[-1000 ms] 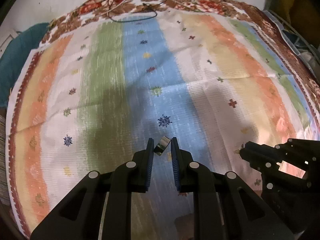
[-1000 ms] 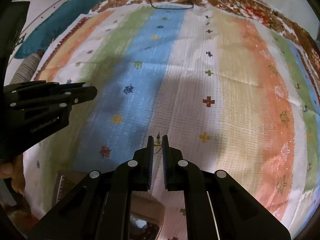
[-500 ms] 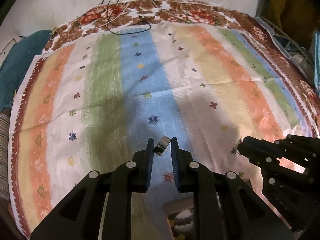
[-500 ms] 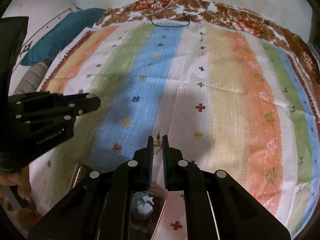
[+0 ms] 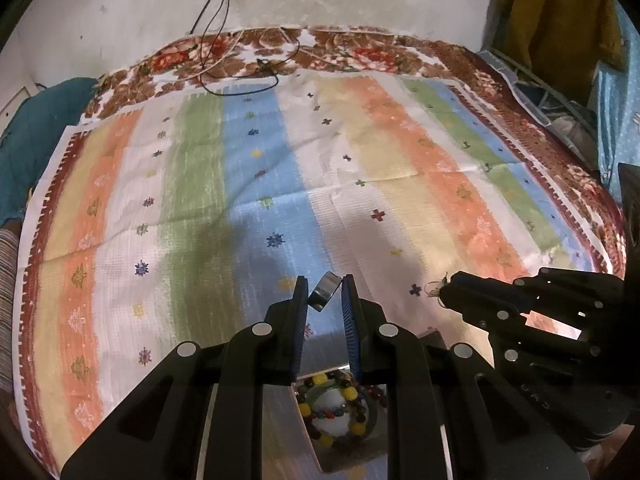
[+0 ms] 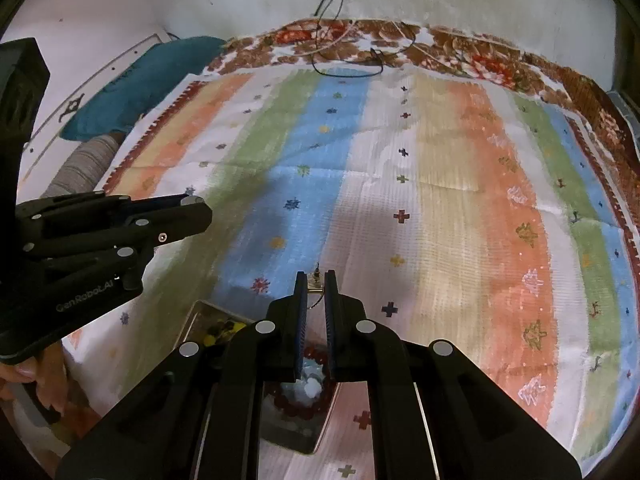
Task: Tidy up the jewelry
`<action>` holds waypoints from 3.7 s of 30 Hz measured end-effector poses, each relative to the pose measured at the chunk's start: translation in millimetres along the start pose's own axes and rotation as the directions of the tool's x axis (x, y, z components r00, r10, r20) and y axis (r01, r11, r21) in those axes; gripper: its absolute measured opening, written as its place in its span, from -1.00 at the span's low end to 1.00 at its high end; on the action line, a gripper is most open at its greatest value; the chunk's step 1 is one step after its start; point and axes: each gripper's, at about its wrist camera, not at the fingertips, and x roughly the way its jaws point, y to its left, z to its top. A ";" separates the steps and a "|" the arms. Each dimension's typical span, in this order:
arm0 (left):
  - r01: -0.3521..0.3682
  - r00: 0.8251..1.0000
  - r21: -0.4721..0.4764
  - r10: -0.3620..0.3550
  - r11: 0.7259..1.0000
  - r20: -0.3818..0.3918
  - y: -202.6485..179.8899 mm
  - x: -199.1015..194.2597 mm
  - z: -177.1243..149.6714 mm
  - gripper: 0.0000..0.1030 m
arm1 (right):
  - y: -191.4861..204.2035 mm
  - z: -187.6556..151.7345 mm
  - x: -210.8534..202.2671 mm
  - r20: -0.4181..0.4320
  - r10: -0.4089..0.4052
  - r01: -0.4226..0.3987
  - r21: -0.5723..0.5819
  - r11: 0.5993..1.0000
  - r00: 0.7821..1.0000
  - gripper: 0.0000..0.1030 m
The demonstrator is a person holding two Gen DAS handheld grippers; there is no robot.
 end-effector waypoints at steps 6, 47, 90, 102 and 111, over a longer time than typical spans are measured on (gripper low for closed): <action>0.010 1.000 0.003 -0.010 1.000 0.017 -2.9 -13.3 -9.0 -0.67 | 4.1 -10.2 -13.8 0.022 0.004 -0.003 -0.013 1.000 1.000 -0.81; 0.024 0.998 -0.041 -0.021 0.999 0.067 -0.9 -75.4 -69.7 0.34 | 6.1 -60.1 -54.8 0.049 0.027 -0.026 -0.018 0.999 0.998 -0.03; -0.069 0.989 0.025 0.065 0.997 0.133 -18.7 -109.9 -123.8 0.89 | 10.9 -106.0 -101.9 0.147 0.025 -0.014 -0.074 0.997 0.989 0.87; -0.076 0.988 0.022 0.073 0.997 0.134 -18.2 -108.9 -123.9 0.89 | 12.4 -103.1 -99.9 0.135 0.015 -0.007 -0.060 0.998 0.991 0.87; -0.057 0.989 0.023 0.054 0.998 0.137 -20.3 -111.7 -124.6 0.89 | 11.4 -101.9 -95.9 0.127 0.006 0.002 -0.055 0.998 0.992 0.87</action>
